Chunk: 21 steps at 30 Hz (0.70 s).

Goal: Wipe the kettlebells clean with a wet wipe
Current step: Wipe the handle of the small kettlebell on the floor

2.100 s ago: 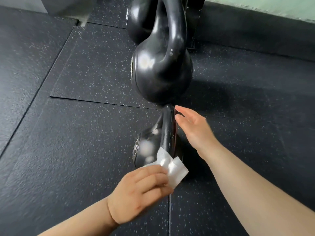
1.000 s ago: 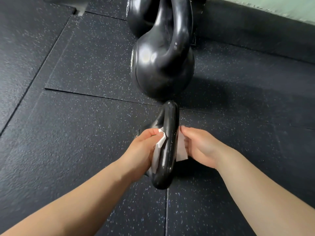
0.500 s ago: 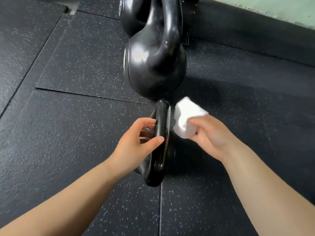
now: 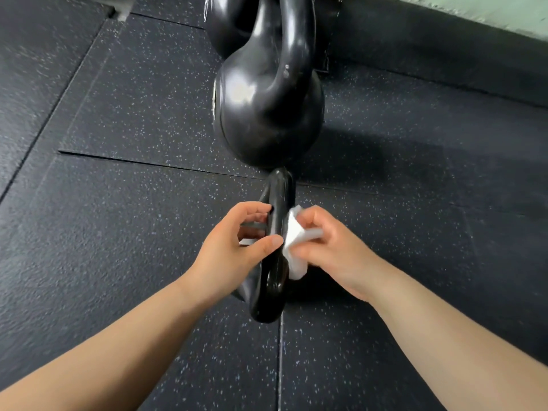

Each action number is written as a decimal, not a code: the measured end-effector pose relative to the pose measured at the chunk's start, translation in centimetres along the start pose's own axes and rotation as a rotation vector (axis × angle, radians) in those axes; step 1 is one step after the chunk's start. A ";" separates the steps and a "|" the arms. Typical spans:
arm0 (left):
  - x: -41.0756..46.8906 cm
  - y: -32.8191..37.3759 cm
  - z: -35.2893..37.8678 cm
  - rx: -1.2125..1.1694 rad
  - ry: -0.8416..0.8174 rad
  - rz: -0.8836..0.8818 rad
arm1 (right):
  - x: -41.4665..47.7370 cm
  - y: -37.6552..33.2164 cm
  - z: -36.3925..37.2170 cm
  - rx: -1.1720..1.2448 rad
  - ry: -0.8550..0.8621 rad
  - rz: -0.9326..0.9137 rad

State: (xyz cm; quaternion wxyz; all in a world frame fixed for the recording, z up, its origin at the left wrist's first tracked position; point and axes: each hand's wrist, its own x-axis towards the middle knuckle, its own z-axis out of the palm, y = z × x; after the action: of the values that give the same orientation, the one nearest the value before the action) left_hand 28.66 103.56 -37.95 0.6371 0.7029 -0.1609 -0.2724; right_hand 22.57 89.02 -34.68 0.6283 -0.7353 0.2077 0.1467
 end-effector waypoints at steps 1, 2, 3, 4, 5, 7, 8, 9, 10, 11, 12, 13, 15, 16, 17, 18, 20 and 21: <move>0.0 0.0 0.0 0.006 -0.007 0.001 | 0.6 -0.3 0.0 0.016 0.061 -0.036; 0.0 0.1 0.0 0.011 -0.011 0.000 | 1.1 -0.5 0.0 0.035 0.114 -0.071; -0.1 0.1 0.0 0.015 -0.010 -0.004 | 1.6 -0.7 0.0 0.044 0.150 -0.102; -0.2 0.2 0.1 0.021 -0.010 -0.008 | 1.8 -0.8 0.0 0.048 0.168 -0.126; -0.2 0.2 0.1 0.024 -0.014 -0.010 | 1.8 -0.7 0.0 0.052 0.170 -0.137; -0.3 0.1 0.2 0.025 -0.020 -0.008 | 1.1 -0.3 0.1 0.034 0.129 -0.114; -0.3 0.1 0.1 0.028 -0.018 0.000 | 0.5 -0.1 0.3 0.006 0.089 -0.095; -0.3 0.0 0.1 0.042 -0.013 0.009 | -0.1 0.1 0.5 -0.015 0.046 -0.070; -0.3 -0.1 0.1 0.064 -0.002 0.017 | -0.5 0.4 0.7 -0.011 0.005 -0.034; -0.3 -0.1 0.0 0.085 0.009 0.023 | -0.7 0.6 0.8 0.014 -0.022 0.004; -0.2 -0.1 0.0 0.102 0.019 0.030 | -0.6 0.8 0.7 0.052 -0.031 0.032; -0.2 -0.1 0.1 0.113 0.026 0.038 | -0.2 0.9 0.7 0.100 -0.020 0.047; -0.1 -0.2 0.1 0.136 0.035 0.044 | 1.1 0.8 0.7 0.230 0.066 0.047; -0.2 -0.2 0.1 0.147 0.040 0.046 | 1.8 0.7 0.7 0.307 0.117 0.037; -0.2 -0.2 0.1 0.160 0.042 0.050 | 2.3 0.5 0.8 0.378 0.148 0.029; -0.2 -0.1 0.1 0.174 0.040 0.057 | 2.6 0.4 1.0 0.433 0.153 0.026; -0.3 -0.1 0.0 0.188 0.033 0.066 | 2.4 0.6 1.0 0.487 0.100 0.048; -0.3 -0.2 -0.1 0.192 0.032 0.065 | 2.0 1.0 0.8 0.494 0.054 0.076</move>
State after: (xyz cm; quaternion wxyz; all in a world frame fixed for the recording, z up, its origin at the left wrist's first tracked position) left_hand 28.50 103.80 -38.05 0.5778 0.7593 -0.1989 -0.2237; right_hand 23.87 89.44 -36.63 0.7771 -0.5548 0.2814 0.0956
